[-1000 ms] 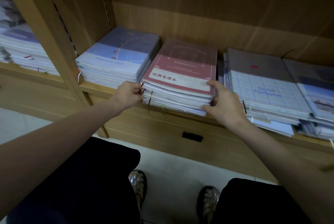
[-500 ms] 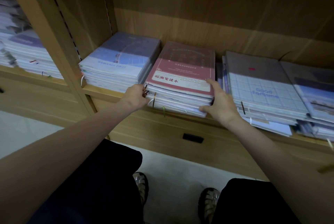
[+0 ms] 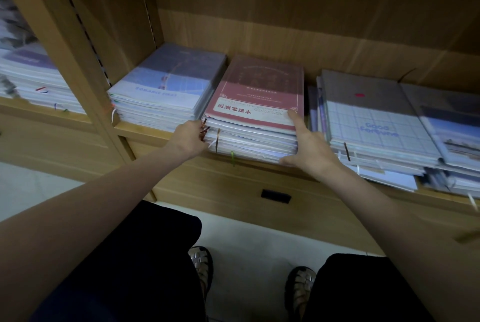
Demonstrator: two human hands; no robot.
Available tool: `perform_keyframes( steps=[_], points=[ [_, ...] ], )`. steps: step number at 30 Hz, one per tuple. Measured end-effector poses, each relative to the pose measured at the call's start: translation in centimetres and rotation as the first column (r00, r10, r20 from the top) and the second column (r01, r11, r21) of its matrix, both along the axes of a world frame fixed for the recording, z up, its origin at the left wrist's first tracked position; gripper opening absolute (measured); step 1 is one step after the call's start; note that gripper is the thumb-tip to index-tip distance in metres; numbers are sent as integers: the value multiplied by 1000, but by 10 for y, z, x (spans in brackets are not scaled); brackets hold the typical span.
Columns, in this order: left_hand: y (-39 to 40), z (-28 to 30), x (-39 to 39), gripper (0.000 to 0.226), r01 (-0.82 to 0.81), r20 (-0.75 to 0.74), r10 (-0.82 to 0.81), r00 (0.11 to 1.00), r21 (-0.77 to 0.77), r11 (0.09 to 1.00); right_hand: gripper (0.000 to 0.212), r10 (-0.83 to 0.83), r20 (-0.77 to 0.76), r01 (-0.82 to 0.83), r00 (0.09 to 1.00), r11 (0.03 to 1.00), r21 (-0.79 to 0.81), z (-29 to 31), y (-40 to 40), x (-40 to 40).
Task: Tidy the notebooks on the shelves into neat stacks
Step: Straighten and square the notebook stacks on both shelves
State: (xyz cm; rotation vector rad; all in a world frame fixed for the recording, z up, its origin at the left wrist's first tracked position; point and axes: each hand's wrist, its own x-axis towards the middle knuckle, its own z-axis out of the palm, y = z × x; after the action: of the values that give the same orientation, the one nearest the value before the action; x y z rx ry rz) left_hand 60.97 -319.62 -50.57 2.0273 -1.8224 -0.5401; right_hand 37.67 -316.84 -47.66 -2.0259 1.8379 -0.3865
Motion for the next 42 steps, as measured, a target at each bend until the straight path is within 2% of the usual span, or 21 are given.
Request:
perform_keyframes(
  steps=[4,9,18,22,26,31,42],
  points=[
    [1,1,-1,32,-10,-8,10,1000,-9,1000,101,-2,16,3,1000,999,-42,-6,1,-1],
    [1,0,-2,26,-44,-91,43,995,-11,999,92,-3,97,14,995,994,-109,-8,7,-3],
    [2,-6,3,22,4,-352,16,936,57,998,91,-54,211,95,976,978,-187,-19,5,-10],
    [7,-7,7,35,43,-533,24,846,113,993,97,-34,213,73,977,981,-179,-19,7,-13],
    [7,-8,9,39,41,-550,32,834,120,992,97,-51,168,81,984,982,-173,-18,15,-8],
    [9,-6,6,34,29,-538,44,842,126,992,96,-93,208,134,974,971,-197,-23,17,-6],
    [16,1,4,51,78,-600,58,798,198,977,83,-129,171,169,977,955,-242,-30,25,-2]
  ],
)
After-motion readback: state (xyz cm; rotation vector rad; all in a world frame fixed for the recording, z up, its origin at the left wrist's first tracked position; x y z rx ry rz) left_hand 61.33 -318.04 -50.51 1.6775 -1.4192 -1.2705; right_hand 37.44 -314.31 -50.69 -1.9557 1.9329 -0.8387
